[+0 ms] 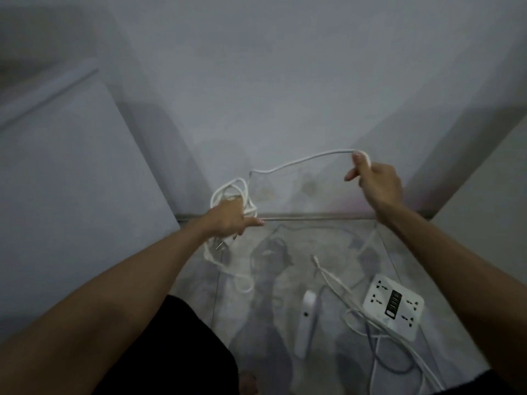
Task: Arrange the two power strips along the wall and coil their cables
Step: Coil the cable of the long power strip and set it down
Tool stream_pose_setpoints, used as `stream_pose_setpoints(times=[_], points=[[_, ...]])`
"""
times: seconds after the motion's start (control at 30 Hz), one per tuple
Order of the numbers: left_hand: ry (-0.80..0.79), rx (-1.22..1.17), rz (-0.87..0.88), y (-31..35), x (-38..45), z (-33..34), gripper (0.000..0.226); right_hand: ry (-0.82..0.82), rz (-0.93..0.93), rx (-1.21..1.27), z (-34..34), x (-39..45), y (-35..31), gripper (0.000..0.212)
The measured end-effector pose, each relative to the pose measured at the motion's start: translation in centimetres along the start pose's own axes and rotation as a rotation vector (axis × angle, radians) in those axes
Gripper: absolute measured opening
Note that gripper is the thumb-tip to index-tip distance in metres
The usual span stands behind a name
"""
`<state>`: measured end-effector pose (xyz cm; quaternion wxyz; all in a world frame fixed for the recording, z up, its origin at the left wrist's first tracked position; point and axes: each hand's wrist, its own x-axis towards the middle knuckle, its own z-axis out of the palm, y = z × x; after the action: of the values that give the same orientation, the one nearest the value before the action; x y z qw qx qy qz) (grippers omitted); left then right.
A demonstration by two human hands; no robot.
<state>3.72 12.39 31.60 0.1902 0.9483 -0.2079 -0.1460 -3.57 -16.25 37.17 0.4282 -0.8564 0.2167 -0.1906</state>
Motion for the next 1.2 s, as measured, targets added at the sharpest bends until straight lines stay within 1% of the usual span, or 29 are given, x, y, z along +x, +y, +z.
stream_pose_setpoints(times=[0.07, 0.17, 0.23, 0.27, 0.3, 0.37, 0.4, 0.47, 0.53, 0.57, 0.6, 0.67, 0.73, 0.77, 0.83, 0.87, 0.93, 0.97, 1.07, 1.13, 1.2], points=[[-0.054, 0.026, -0.010, 0.3, -0.3, 0.4, 0.057, -0.041, 0.018, -0.094, -0.3, 0.8, 1.2, 0.057], [0.022, 0.031, -0.060, 1.4, -0.2, 0.1, 0.054, -0.194, -0.026, -0.150, 1.5, 0.6, 1.9, 0.054], [0.092, -0.050, -0.099, 1.8, -0.1, -0.3, 0.053, -0.261, -0.059, -0.171, 3.1, 0.1, 2.2, 0.048], [0.117, -0.175, -0.126, 2.0, 0.1, -0.5, 0.051, -0.274, -0.067, -0.179, 3.6, 0.0, 2.5, 0.046], [0.123, -0.374, -0.144, 2.2, 0.2, -0.8, 0.049, -0.277, -0.062, -0.176, 4.1, 0.0, 2.9, 0.043], [0.079, -0.836, -0.146, 3.0, 0.5, -1.3, 0.045, -0.276, -0.030, -0.161, 4.7, -0.1, 4.0, 0.034], [0.035, -1.021, -0.142, 3.5, 0.6, -1.7, 0.042, -0.262, -0.014, -0.158, 4.9, 0.0, 4.7, 0.029], [-0.047, -1.227, -0.135, 4.6, 0.3, -2.8, 0.036, -0.211, 0.019, -0.177, 5.2, 0.1, 5.9, 0.025], [-0.122, -1.297, -0.085, 5.7, -0.2, -4.1, 0.037, -0.203, 0.079, -0.219, 5.1, 0.2, 6.6, 0.038], [-0.153, -1.310, -0.061, 6.2, -0.5, -4.7, 0.038, -0.226, 0.077, -0.257, 4.9, 0.2, 6.7, 0.050], [-0.179, -1.319, -0.045, 6.7, -0.9, -5.2, 0.038, -0.264, 0.025, -0.296, 4.7, 0.1, 6.8, 0.063], [-0.207, -1.341, -0.011, 7.4, -1.3, -6.1, 0.037, -0.359, -0.218, -0.331, 4.4, -0.3, 6.2, 0.082], [-0.203, -1.363, 0.019, 8.0, -1.6, -6.7, 0.036, -0.435, -0.463, -0.323, 4.5, -0.8, 5.2, 0.087], [-0.199, -1.378, 0.029, 8.3, -1.6, -7.1, 0.036, -0.453, -0.528, -0.304, 4.8, -1.0, 4.7, 0.085], [-0.181, -1.424, 0.046, 8.7, -1.9, -7.8, 0.035, -0.444, -0.549, -0.218, 5.7, -1.3, 4.0, 0.073], [-0.175, -1.453, 0.064, 9.0, -2.0, -8.2, 0.033, -0.419, -0.536, -0.163, 6.0, -1.5, 3.8, 0.061], [-0.167, -1.523, 0.100, 9.3, -2.4, -8.9, 0.030, -0.371, -0.475, -0.091, 6.0, -1.3, 3.4, 0.025], [-0.165, -1.562, 0.108, 9.4, -2.5, -9.2, 0.030, -0.375, -0.441, -0.058, 5.7, -1.1, 3.1, 0.014], [-0.156, -1.708, 0.097, 9.1, -2.8, -9.8, 0.033, -0.429, -0.377, 0.042, 4.1, -0.3, 2.6, 0.015], [-0.162, -1.855, 0.116, 8.8, -2.8, -10.2, 0.035, -0.450, -0.401, -0.002, 2.9, -0.2, 2.8, 0.021], [-0.172, -1.967, 0.136, 8.8, -2.9, -10.9, 0.037, -0.435, -0.376, -0.001, 2.2, -0.9, 3.6, 0.024]])
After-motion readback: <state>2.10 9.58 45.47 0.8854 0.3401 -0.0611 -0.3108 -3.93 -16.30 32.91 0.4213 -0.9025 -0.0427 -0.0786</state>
